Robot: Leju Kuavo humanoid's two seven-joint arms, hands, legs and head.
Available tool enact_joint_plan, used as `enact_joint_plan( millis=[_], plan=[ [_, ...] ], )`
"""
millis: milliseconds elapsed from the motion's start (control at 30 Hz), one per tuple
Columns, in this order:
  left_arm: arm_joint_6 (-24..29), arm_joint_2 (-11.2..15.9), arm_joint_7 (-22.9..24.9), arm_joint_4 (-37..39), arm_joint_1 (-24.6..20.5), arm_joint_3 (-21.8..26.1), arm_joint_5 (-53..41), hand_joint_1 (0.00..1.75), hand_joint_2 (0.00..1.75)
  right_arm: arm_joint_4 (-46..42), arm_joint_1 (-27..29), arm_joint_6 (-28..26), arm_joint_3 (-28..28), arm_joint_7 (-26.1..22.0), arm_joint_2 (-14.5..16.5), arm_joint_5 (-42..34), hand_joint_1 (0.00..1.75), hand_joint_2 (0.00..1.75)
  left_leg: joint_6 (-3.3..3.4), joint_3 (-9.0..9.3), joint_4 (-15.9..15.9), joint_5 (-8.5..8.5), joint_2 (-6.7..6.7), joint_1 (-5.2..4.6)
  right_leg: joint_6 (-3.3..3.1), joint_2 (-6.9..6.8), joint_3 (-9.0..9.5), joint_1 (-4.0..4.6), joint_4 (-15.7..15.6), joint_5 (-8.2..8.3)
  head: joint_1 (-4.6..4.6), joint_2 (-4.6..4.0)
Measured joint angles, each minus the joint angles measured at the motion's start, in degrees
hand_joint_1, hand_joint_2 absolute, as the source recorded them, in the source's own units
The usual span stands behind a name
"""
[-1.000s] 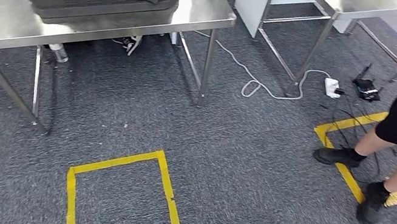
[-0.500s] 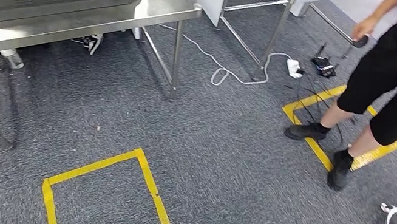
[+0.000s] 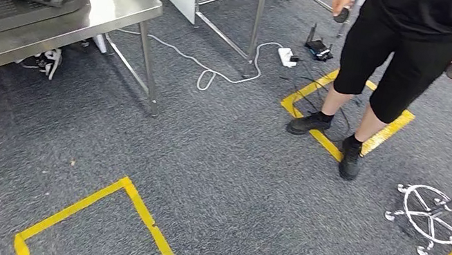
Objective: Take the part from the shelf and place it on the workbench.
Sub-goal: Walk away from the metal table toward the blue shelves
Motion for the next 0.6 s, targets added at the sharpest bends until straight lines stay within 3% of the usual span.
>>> enact_joint_plan(
  millis=[33,67,100,167,233,300,367,433,500,533,600],
  plan=[
    [0.0,0.0,0.0,0.0,0.0,0.0,0.0,0.0,0.0,0.0,0.0,0.0,0.0,0.0,0.0,0.0,0.0,0.0,-0.07,-0.08,-0.4,1.1,-0.07,0.1,0.01,0.92,0.07,-0.01,0.1,-0.01,0.01,0.0],
    [0.0,0.0,0.0,0.0,0.0,0.0,0.0,0.0,0.0,0.0,0.0,0.0,0.0,0.0,0.0,0.0,0.0,0.0,-0.16,0.83,-3.0,3.18,-0.3,0.27,0.05,1.85,0.14,-0.05,0.2,-0.04,0.0,-0.01],
    [0.0,0.0,0.0,0.0,0.1,0.0,0.0,0.0,0.0,0.0,0.0,0.0,0.0,0.0,0.0,0.0,0.0,0.0,-0.27,2.34,-6.8,5.57,-1.2,0.56,0.18,2.72,0.11,-0.1,0.4,-0.13,-0.03,-0.01],
    [0.0,0.0,0.0,0.0,0.1,0.0,0.0,0.0,0.0,0.0,0.0,0.0,0.0,0.0,0.0,0.1,0.0,0.0,-0.34,4.73,-13.1,8.28,-3.67,1.02,0.72,4.17,-0.43,0.05,1.2,-0.44,-0.07,-0.01],
    [0.0,0.0,0.0,0.1,0.1,0.0,-0.1,0.0,0.0,0.0,0.0,0.0,0.0,0.0,0.0,0.2,0.0,0.0,0.17,5.11,-14.6,8.4,-4.41,0.83,1.41,5.26,-1.3,0.02,1.4,-0.49,-0.08,-0.01],
    [0.0,0.0,0.0,0.1,0.0,0.0,-0.2,0.0,0.0,0.0,0.3,0.0,0.0,0.0,0.0,0.4,0.0,0.0,1.1,5.08,-14.8,8.69,-3.12,0.68,1.99,5.75,-1.95,-0.17,1.3,-0.35,-0.06,0.0],
    [0.0,0.0,0.0,0.0,-0.1,0.0,-0.2,0.0,0.0,0.0,0.4,0.0,0.0,0.0,-0.1,0.5,0.0,0.0,1.97,5.14,-15.1,8.94,-1.81,0.82,2.09,3.34,-3.57,0.02,4.2,-1.77,0.19,0.01],
    [0.0,0.0,-0.1,0.0,-0.1,0.0,-0.2,0.0,0.0,0.0,0.1,0.0,0.0,-0.1,0.0,0.8,0.0,0.0,2.45,5.11,-15.2,8.92,-0.23,0.74,1.73,0.21,-7.31,0.09,11.5,-4.98,0.47,0.0],
    [0.0,0.0,-0.1,0.0,0.0,0.0,-0.2,0.0,0.0,0.0,0.0,0.0,0.0,-0.2,0.0,1.0,0.0,0.0,2.52,5.07,-15.2,8.84,1.43,0.66,1.92,-0.63,-10.46,-0.08,17.6,-7.02,0.54,-0.01],
    [0.1,0.0,-0.1,0.0,0.0,0.0,-0.2,0.0,0.0,0.0,0.0,0.0,0.0,-0.2,0.0,1.1,0.0,0.0,2.49,5.06,-15.2,8.8,2.15,0.67,2.33,-0.82,-10.51,-0.19,17.7,-6.82,0.56,-0.02],
    [0.1,0.0,-0.1,0.0,-0.1,0.0,-0.2,0.0,0.0,0.0,0.1,0.0,0.0,-0.3,-0.1,1.1,0.0,0.0,2.3,5.15,-15.2,8.69,3.39,0.73,3.34,-2.09,-6.99,-0.35,11.4,-4.5,0.57,0.0]
  ],
)
